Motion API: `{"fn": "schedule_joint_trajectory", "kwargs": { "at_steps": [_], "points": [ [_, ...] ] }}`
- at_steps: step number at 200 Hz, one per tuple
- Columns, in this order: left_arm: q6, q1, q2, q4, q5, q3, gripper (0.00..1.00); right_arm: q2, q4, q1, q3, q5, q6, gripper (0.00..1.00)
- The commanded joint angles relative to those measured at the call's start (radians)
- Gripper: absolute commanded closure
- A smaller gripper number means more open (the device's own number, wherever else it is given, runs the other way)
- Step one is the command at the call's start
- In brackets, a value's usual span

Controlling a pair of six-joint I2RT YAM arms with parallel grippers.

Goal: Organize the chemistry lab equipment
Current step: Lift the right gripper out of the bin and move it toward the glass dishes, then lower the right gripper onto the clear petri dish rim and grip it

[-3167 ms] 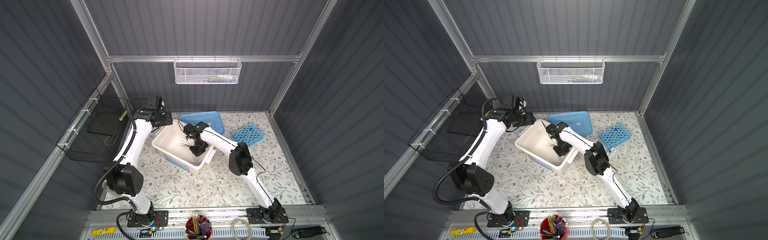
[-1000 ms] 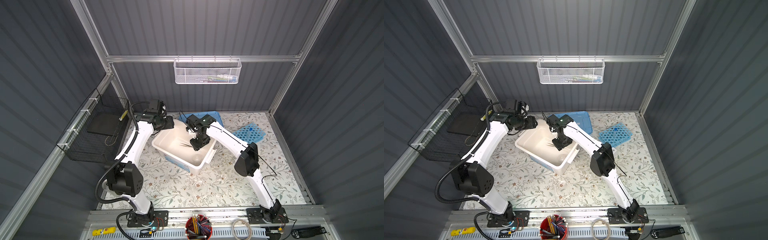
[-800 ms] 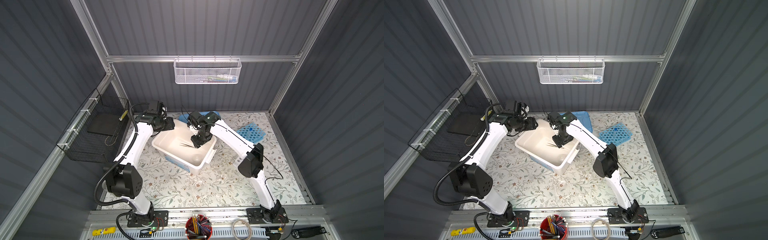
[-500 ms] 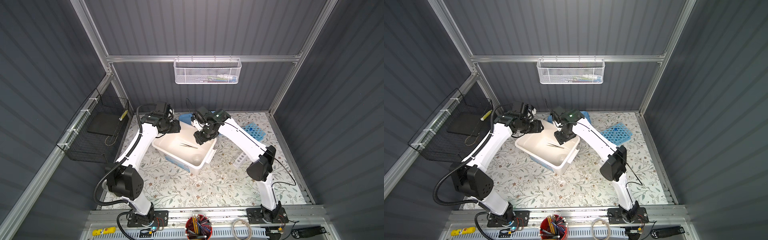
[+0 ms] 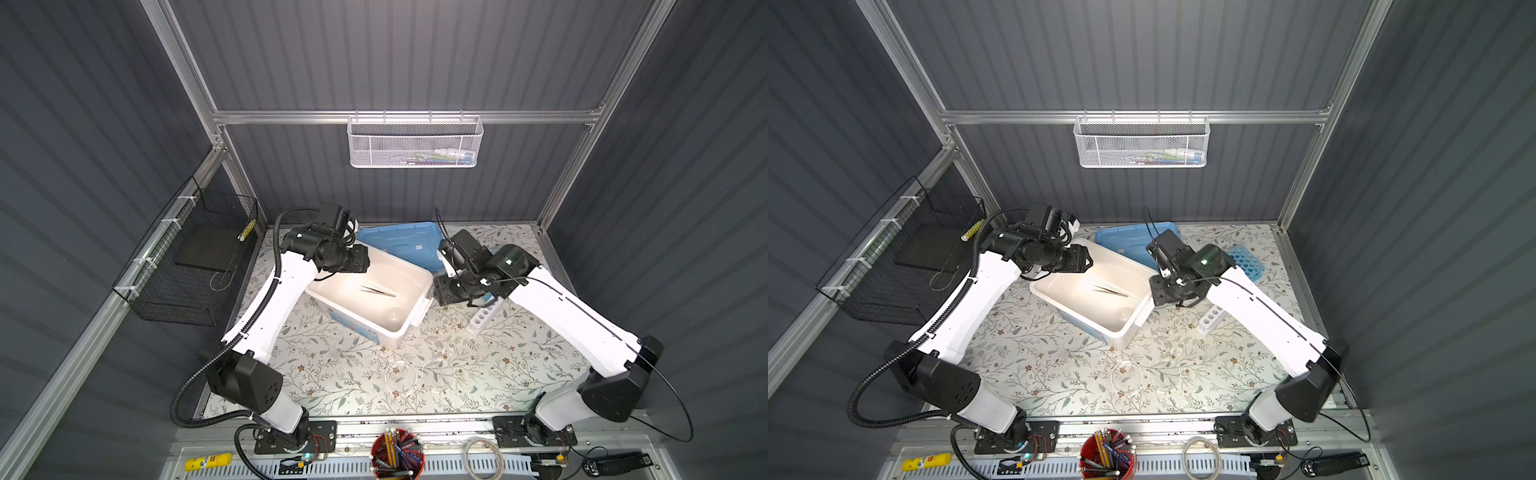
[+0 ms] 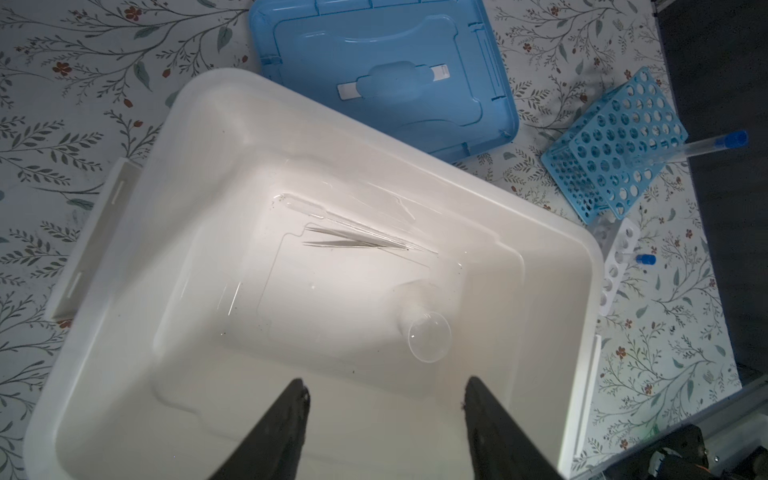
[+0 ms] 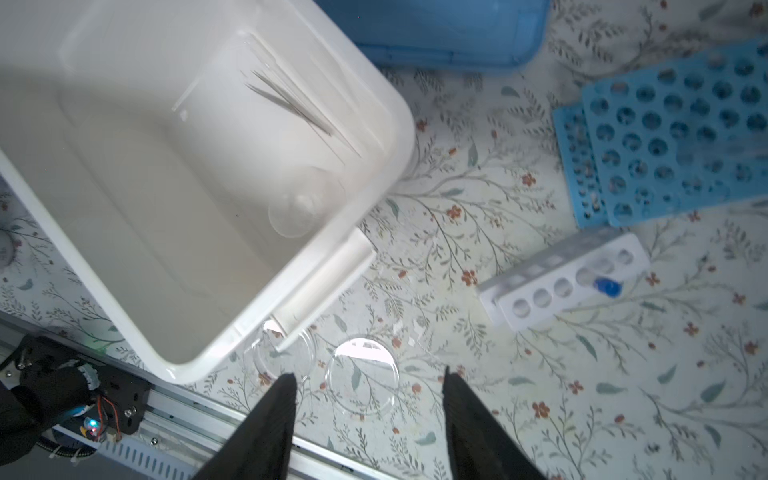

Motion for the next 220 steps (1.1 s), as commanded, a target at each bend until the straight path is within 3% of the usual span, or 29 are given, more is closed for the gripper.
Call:
{"fn": "schedule_joint_trajectory", "kwargs": {
  "at_steps": [1,58,89,146,220],
  "points": [
    [-0.018,-0.035,-0.034,-0.058,-0.005,0.015,0.38,-0.054,-0.002,0.005,-0.175,0.005,0.165,0.44],
    [-0.065,-0.141,-0.090,-0.032,-0.033,-0.086,0.39,-0.103,0.152,0.095,-0.511,-0.013,0.283,0.46],
    [-0.068,-0.155,-0.105,-0.036,-0.051,-0.107,0.39,-0.100,0.238,0.128,-0.625,-0.024,0.326,0.48],
    [-0.100,-0.154,-0.116,-0.054,-0.067,-0.127,0.38,-0.035,0.385,0.186,-0.742,-0.044,0.367,0.56],
    [-0.116,-0.154,-0.143,-0.054,-0.075,-0.149,0.38,0.026,0.446,0.193,-0.793,-0.046,0.381,0.61]
  ]
}}
